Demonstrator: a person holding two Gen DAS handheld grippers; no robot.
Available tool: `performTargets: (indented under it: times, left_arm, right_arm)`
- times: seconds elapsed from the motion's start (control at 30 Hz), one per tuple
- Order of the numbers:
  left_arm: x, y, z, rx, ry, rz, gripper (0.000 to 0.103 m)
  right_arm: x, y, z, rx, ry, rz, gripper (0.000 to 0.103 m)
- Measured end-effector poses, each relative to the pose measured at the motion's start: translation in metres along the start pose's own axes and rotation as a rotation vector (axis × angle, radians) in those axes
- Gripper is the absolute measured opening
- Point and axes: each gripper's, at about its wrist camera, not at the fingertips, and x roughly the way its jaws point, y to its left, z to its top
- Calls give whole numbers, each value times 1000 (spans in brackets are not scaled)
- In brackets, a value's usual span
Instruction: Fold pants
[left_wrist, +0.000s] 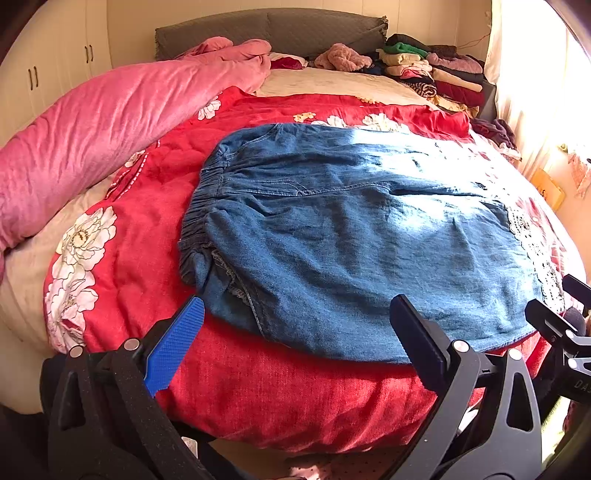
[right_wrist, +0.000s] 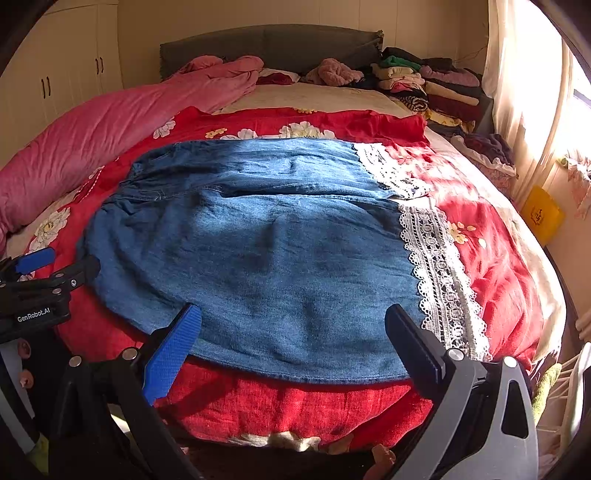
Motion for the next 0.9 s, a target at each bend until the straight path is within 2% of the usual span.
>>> performTargets:
  times: [0.9]
  left_arm:
    - [1,2,3,3,-1,0,94]
  right_arm:
    - [4,-2,3,0,6,4,99]
